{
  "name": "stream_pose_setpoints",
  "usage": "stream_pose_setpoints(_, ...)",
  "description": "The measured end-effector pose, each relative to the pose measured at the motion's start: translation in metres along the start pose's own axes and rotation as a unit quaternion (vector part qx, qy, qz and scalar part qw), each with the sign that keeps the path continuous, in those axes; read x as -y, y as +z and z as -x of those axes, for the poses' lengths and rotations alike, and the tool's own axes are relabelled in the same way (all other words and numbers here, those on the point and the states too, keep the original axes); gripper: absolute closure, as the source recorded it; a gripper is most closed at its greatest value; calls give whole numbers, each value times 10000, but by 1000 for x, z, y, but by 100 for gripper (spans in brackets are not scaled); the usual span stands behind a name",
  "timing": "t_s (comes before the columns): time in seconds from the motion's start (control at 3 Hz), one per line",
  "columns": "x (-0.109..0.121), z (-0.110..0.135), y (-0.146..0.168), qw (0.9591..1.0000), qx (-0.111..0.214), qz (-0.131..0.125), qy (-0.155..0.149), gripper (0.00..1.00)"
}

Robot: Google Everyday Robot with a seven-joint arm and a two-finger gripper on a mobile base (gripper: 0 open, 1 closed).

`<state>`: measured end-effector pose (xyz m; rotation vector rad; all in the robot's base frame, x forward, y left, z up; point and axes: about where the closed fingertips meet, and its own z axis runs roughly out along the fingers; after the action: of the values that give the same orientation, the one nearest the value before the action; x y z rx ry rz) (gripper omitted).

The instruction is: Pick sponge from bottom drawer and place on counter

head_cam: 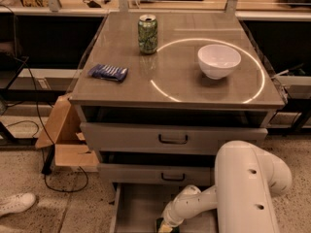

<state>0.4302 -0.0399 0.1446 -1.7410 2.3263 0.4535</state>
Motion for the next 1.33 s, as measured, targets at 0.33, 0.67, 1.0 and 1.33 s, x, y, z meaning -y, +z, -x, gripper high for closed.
stream_pose_setpoints(0.33, -8, 7, -24, 9998, 161, -46, -139, 100)
stream_pose_setpoints(0.67, -17, 15, -46, 9992, 276, -53, -273, 100)
stream_pose_setpoints(1.0, -30, 28, -76, 9975, 331, -55, -620, 100)
stream_pose_setpoints(1.33, -33, 32, -85, 9968, 333, -67, -725, 100)
